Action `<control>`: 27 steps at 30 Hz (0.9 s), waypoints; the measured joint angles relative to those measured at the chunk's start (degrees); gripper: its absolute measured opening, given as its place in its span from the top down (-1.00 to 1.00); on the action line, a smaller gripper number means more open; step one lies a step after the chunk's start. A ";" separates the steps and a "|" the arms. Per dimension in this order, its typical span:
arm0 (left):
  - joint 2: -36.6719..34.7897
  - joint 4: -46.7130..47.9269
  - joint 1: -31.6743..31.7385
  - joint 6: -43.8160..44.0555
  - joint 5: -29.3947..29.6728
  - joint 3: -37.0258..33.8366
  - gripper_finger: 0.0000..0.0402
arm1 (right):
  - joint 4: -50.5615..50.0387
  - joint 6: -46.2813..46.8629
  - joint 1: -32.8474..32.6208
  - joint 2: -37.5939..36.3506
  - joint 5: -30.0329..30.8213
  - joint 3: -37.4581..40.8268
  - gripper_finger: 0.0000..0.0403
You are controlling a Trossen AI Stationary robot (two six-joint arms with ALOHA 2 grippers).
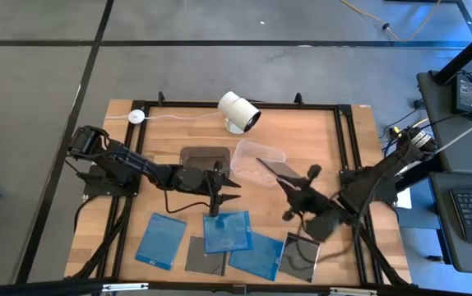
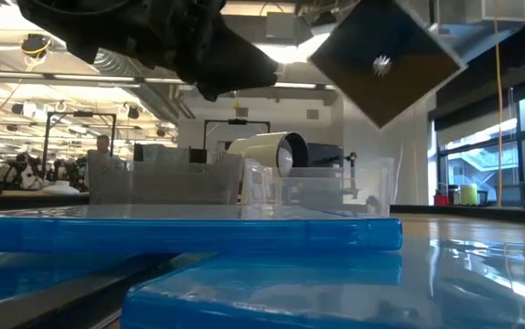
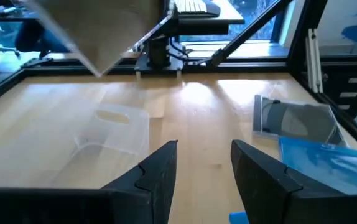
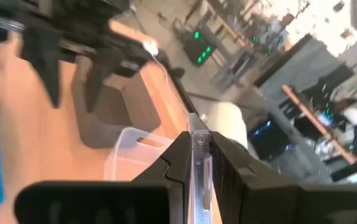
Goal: Pick & place jewel cases by type
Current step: Put the top right black cd case into the transparent bin
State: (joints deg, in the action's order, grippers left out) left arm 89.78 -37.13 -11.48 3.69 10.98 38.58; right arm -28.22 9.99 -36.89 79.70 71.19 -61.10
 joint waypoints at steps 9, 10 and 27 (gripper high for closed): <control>0.00 0.73 0.71 -6.08 0.11 -0.24 0.25 | 3.92 -3.07 15.23 0.02 -17.50 0.02 0.75; 0.00 0.73 0.97 -6.44 0.23 -0.23 0.25 | 4.92 -3.51 16.61 0.02 -18.95 0.02 0.75; 0.00 7.82 3.04 -2.32 0.35 -0.23 0.27 | 8.04 -10.36 28.27 0.02 -32.96 0.02 0.75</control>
State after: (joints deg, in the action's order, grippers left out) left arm 89.78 -29.31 -8.44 1.37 11.33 38.35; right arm -20.18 -0.37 -8.62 79.72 38.23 -61.08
